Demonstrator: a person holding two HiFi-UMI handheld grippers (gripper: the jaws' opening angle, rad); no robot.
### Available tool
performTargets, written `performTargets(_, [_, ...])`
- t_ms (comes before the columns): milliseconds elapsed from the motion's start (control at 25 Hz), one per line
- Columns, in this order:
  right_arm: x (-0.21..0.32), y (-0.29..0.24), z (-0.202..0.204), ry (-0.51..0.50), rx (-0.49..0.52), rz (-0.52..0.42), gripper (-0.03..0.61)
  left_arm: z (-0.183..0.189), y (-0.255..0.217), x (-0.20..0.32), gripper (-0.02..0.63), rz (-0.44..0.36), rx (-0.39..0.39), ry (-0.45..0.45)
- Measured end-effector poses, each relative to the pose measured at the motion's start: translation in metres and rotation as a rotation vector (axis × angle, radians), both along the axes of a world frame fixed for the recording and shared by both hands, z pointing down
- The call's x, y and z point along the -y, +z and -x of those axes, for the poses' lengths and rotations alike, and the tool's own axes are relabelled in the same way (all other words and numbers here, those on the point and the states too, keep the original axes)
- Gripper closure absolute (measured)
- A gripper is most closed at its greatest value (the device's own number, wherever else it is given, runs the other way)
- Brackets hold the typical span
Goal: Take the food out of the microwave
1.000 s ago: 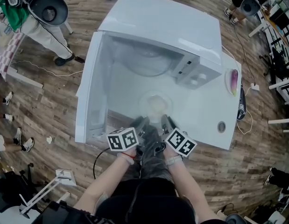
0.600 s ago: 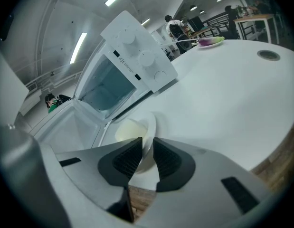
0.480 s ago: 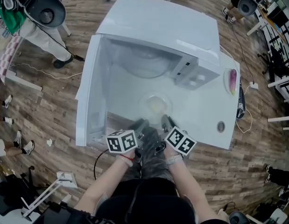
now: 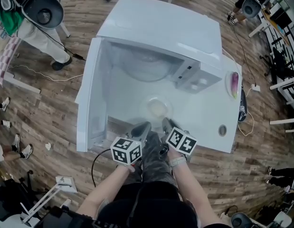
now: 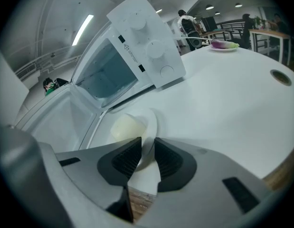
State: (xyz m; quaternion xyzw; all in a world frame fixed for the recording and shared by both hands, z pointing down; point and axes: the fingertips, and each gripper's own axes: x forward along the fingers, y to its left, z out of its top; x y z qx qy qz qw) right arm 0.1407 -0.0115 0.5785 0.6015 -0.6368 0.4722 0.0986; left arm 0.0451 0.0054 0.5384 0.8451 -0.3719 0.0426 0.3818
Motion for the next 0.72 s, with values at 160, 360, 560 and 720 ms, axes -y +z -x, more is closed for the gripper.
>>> performTargets(160, [0.0, 0.0009, -0.0001, -0.018, -0.011, 0.015, 0.48, 0.0004, -0.0006, 0.0001, 0.604, 0.0, -0.014, 0.005])
performTargets(360, [0.0012, 0.0011, 0.0012, -0.053, -0.029, 0.018, 0.48, 0.0013, 0.0032, 0.0007, 0.604, 0.026, -0.042, -0.001])
performTargets(560, [0.0004, 0.0006, 0.0053, -0.116, -0.075, 0.016, 0.474, 0.0001, 0.003, -0.0018, 0.604, 0.033, -0.061, 0.004])
performTargets(720, [0.0003, 0.0028, 0.0079, -0.163, -0.131, 0.0, 0.469, 0.0003, 0.003, -0.0028, 0.604, 0.042, -0.071, -0.001])
